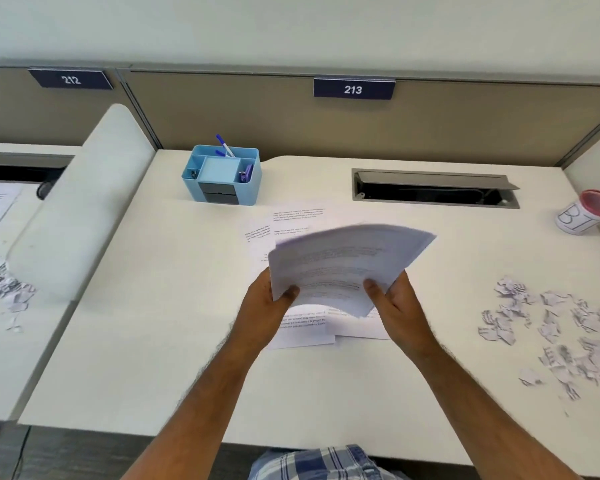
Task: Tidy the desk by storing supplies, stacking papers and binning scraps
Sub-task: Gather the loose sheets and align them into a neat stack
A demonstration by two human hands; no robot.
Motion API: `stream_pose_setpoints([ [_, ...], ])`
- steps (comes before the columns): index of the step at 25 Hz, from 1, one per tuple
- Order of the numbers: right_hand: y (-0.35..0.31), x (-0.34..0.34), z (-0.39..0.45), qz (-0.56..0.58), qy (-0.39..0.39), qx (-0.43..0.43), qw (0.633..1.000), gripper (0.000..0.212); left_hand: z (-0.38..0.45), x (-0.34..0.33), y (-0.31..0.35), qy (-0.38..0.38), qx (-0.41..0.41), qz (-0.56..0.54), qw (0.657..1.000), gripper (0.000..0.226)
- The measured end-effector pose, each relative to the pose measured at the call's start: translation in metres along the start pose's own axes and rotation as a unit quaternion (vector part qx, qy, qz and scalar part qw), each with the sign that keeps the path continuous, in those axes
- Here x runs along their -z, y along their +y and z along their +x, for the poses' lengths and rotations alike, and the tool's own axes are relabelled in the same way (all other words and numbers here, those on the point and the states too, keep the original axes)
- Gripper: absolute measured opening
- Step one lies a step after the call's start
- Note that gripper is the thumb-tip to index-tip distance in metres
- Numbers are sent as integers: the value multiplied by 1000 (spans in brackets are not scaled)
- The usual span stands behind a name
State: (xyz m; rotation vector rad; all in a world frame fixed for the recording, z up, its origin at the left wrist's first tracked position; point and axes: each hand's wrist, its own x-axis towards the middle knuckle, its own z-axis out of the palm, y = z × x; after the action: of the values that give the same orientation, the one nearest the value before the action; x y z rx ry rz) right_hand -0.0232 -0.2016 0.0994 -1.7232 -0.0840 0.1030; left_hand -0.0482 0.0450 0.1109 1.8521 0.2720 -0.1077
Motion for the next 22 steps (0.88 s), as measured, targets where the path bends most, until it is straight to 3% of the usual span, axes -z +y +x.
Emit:
stream_pose_setpoints([
  [4, 27, -4, -2, -44, -16, -30, 998, 59, -1, -7, -6, -37, 19, -9, 999, 45],
  [9, 29, -9, -1, -53, 4, -32, 998, 39, 2, -11, 3, -4, 3, -29, 1000, 35],
  [15, 48, -11, -14, -53, 5, -72, 996, 37, -4, -17, -9, -47, 32, -34, 998, 37],
  [22, 49, -2, -6, -51, 27, -58, 997, 30, 3, -24, -13, -34, 39, -23, 998, 24],
])
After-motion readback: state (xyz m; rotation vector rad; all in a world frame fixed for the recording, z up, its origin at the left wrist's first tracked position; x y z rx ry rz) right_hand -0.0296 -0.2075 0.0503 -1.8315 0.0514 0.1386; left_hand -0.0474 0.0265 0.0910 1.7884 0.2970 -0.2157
